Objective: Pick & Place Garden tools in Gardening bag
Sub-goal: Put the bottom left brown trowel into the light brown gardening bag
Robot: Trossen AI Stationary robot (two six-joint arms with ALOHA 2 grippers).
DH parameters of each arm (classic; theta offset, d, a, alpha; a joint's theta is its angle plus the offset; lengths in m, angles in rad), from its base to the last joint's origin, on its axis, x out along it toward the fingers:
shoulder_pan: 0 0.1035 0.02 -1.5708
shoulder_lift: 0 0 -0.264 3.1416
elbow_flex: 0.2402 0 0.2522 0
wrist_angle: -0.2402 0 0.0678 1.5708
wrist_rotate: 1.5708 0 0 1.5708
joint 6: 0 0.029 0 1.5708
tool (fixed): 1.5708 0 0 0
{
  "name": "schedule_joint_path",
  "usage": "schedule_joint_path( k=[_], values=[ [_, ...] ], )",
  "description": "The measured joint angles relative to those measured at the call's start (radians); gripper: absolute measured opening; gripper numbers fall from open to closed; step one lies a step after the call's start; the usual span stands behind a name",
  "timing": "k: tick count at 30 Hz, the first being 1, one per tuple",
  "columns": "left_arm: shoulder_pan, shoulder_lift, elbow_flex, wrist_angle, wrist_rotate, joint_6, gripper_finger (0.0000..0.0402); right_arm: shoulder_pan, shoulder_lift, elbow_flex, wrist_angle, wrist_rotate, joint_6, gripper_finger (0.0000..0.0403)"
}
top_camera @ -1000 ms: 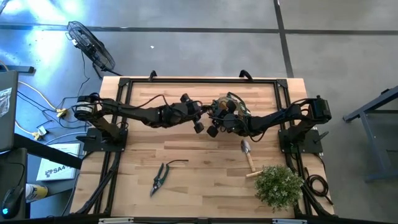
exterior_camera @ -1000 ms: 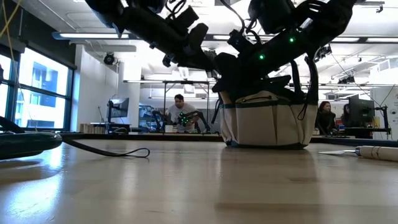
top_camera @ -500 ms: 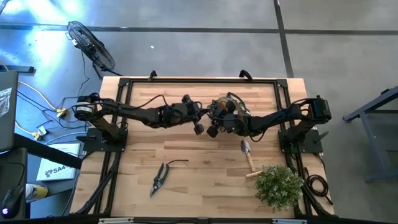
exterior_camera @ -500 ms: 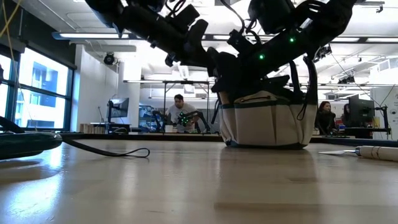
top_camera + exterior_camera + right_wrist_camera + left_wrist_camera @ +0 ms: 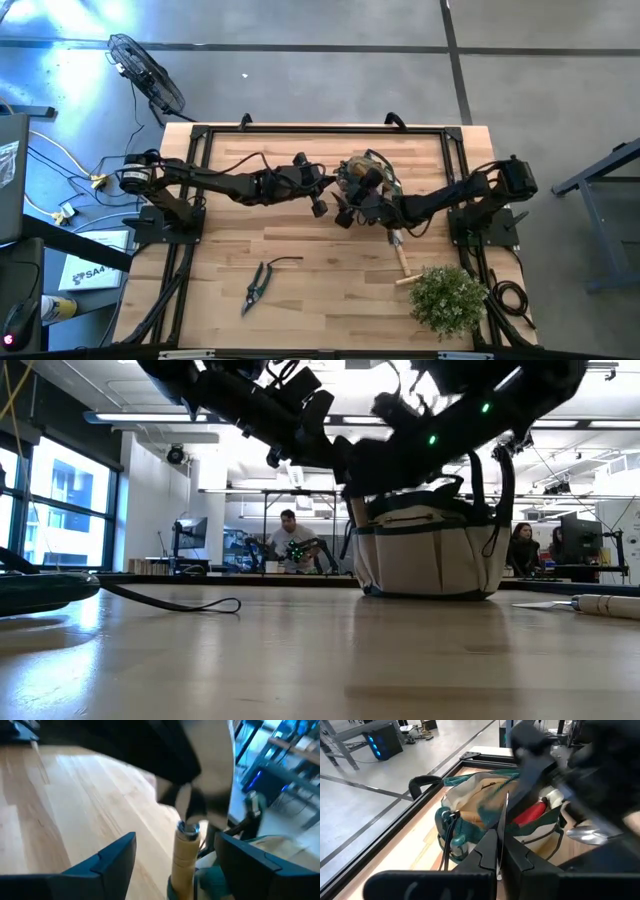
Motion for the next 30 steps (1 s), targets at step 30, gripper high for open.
schedule_joint_path(
  k=[30],
  values=[
    [0.000, 0.000, 0.000, 0.003, 0.092, -0.003, 0.0000, 0.259, -0.407, -0.001, -0.147, 0.194, -0.071, 0.0260]
  ],
)
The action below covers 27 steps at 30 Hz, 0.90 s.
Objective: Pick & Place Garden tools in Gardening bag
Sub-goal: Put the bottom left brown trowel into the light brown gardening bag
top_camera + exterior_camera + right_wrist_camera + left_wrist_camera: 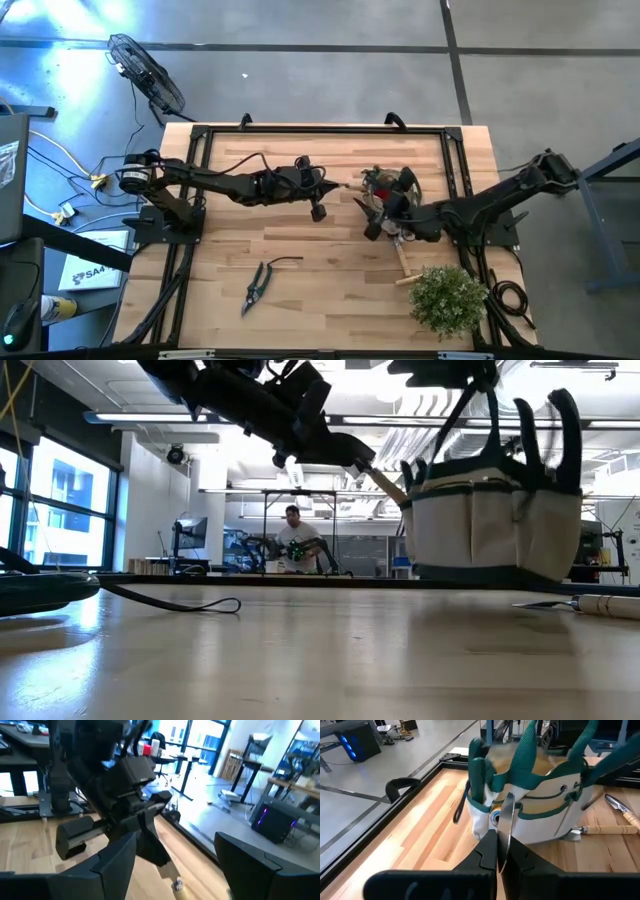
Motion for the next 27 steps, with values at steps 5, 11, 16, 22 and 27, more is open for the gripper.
schedule_joint_path(
  k=[5, 11, 16, 22, 27],
  values=[
    [0.000, 0.000, 0.000, 0.000, -0.003, 0.000, 0.0000, -0.048, 0.000, 0.001, -0.070, -0.091, 0.121, 0.0260],
    [0.000, 0.002, -0.001, -0.003, -0.003, 0.000, 0.0000, -0.104, 0.000, 0.002, -0.157, -0.200, 0.296, 0.0260],
    [0.000, 0.002, -0.001, -0.002, -0.002, 0.000, 0.0000, -0.131, 0.001, 0.002, -0.192, -0.310, 0.395, 0.0260],
    [0.000, 0.002, -0.001, -0.003, 0.001, 0.000, 0.0000, -0.144, 0.001, 0.002, -0.180, -0.456, 0.442, 0.0260],
    [0.000, 0.002, -0.001, -0.003, 0.002, 0.000, 0.0000, -0.144, 0.002, 0.002, -0.181, -0.492, 0.456, 0.0260]
  ],
)
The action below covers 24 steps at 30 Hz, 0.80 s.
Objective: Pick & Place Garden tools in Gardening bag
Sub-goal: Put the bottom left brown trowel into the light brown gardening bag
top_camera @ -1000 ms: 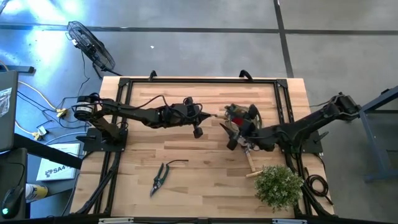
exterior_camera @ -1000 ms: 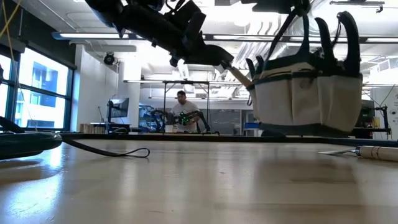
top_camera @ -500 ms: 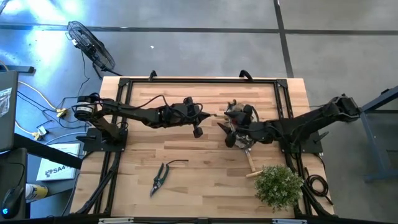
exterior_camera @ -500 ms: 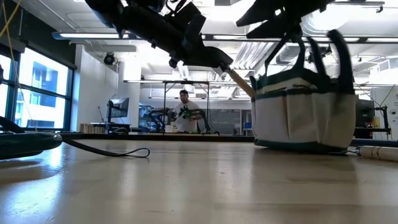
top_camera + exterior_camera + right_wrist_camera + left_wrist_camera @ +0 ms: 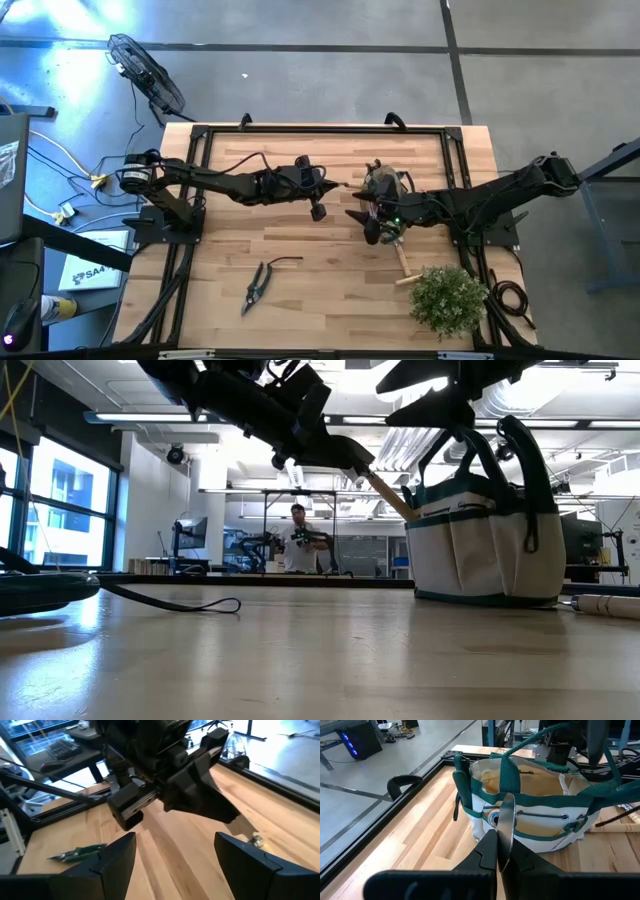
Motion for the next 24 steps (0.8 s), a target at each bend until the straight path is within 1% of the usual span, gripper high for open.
schedule_joint_path(
  k=[6, 13, 24],
  values=[
    [0.000, 0.000, 0.000, 0.000, 0.000, 0.000, 0.0000, -0.004, 0.000, 0.000, 0.000, -0.007, 0.066, 0.0260],
    [0.000, 0.000, 0.000, -0.010, 0.001, -0.007, 0.0000, -0.035, 0.000, 0.000, -0.001, -0.087, 0.123, 0.0260],
    [0.000, 0.000, 0.000, -0.028, 0.001, -0.004, 0.0000, -0.065, 0.000, 0.000, 0.026, -0.160, 0.128, 0.0260]
  ],
)
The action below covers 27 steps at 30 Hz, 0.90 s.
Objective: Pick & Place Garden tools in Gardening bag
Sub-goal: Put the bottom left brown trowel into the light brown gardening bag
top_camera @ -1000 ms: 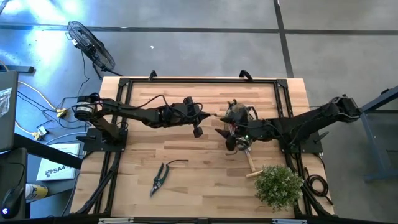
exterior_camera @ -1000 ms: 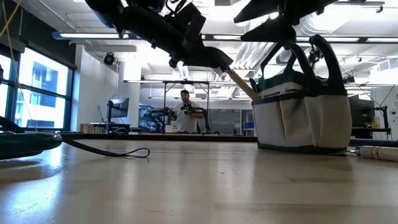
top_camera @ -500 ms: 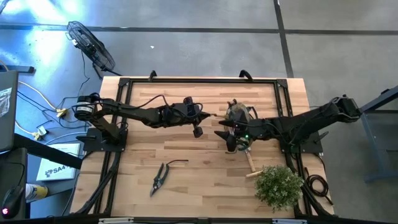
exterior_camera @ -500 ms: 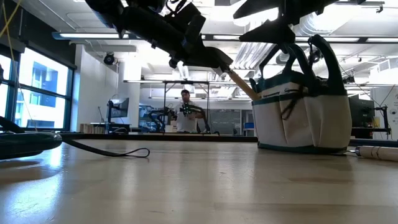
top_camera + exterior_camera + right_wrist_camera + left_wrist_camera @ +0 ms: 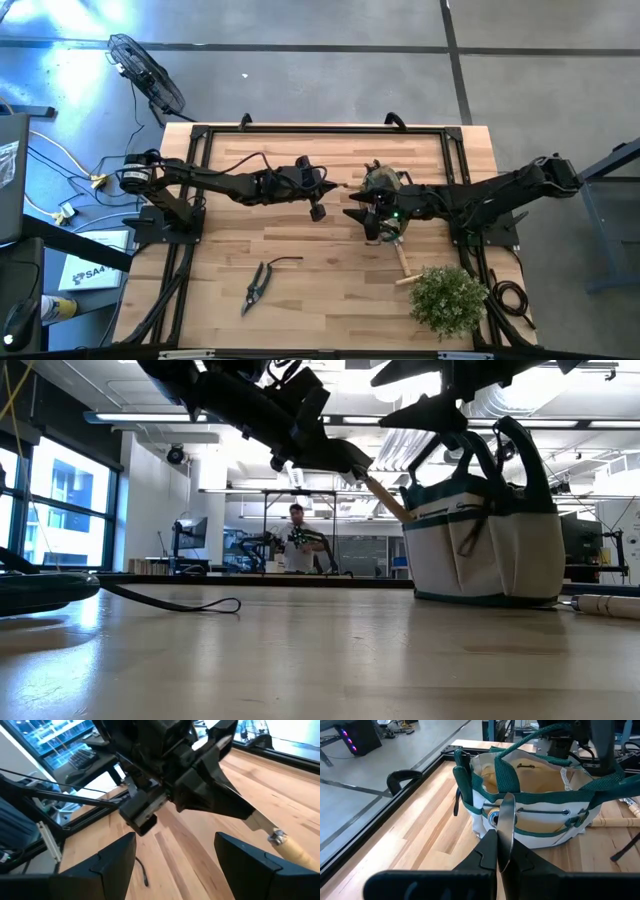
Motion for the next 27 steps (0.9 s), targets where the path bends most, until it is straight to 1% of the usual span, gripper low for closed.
schedule_joint_path(
  k=[10, 23, 25, 27],
  values=[
    [0.000, 0.000, 0.000, -0.002, 0.000, 0.006, 0.0000, 0.000, 0.000, 0.000, -0.005, -0.003, -0.038, 0.0260],
    [0.000, 0.000, 0.000, -0.004, 0.000, 0.007, 0.0000, 0.000, 0.000, 0.000, -0.005, -0.004, -0.040, 0.0260],
    [0.000, 0.000, 0.000, -0.004, 0.000, 0.007, 0.0000, 0.000, 0.000, 0.000, -0.006, -0.008, -0.063, 0.0260],
    [0.000, 0.000, 0.000, -0.004, 0.000, 0.006, 0.0000, 0.000, 0.000, 0.000, -0.007, -0.035, -0.100, 0.0260]
  ],
)
